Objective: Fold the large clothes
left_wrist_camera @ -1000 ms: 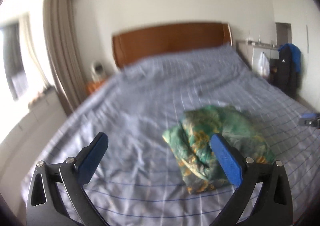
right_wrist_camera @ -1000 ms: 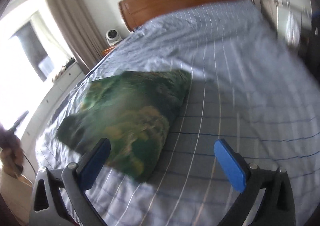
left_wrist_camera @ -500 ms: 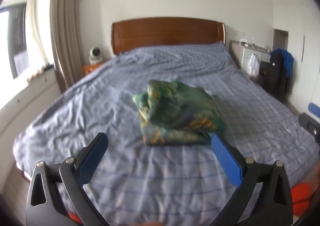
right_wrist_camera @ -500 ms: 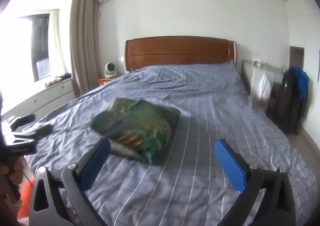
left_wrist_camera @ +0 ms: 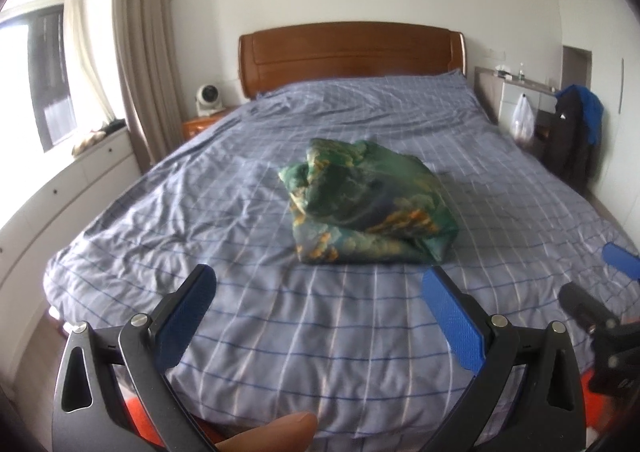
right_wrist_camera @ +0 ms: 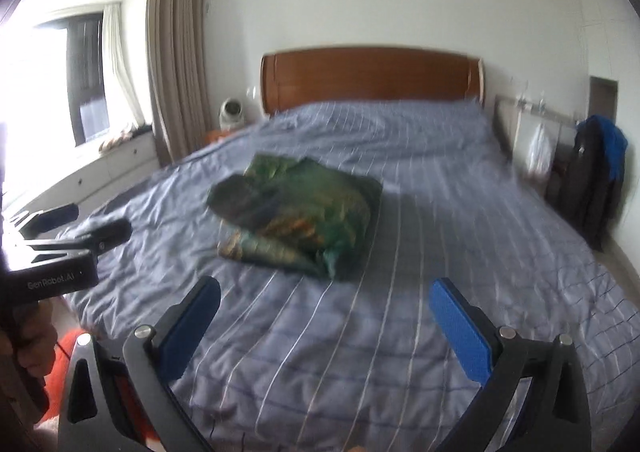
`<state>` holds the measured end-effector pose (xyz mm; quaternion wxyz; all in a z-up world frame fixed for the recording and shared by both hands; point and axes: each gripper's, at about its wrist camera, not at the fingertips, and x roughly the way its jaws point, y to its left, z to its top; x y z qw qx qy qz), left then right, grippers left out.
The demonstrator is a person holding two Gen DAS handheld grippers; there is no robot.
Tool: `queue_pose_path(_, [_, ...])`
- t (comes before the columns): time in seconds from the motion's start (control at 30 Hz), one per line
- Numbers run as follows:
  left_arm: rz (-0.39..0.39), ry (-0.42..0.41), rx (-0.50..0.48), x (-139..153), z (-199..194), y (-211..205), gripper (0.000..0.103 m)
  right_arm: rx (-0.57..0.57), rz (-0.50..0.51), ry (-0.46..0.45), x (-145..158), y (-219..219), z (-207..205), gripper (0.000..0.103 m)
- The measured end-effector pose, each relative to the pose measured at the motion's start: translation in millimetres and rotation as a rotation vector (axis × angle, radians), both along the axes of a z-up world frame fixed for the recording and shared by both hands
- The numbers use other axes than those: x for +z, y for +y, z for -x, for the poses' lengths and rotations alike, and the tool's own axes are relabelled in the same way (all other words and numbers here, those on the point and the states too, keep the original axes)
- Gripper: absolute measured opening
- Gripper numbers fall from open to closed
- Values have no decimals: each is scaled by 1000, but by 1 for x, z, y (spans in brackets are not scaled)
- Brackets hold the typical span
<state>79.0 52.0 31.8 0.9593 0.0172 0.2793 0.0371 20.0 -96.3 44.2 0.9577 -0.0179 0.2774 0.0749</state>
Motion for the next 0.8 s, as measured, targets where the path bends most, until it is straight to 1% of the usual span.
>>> queue_pose_path(0.1, [10, 26, -5, -5, -1, 0, 103, 13, 19, 65, -5, 5, -6, 103])
queue_pose_path(0.33, [-12, 74, -19, -10, 4, -8, 103, -2, 24, 118, -6, 12, -7, 103])
queue_pose_path(0.57, [-22, 140, -46, -6, 11, -11, 103, 30, 57, 137, 1, 28, 0, 103])
queue_pose_path(0.8, [-18, 161, -28, -4, 18, -6, 103, 24, 84, 179, 3, 33, 4, 103])
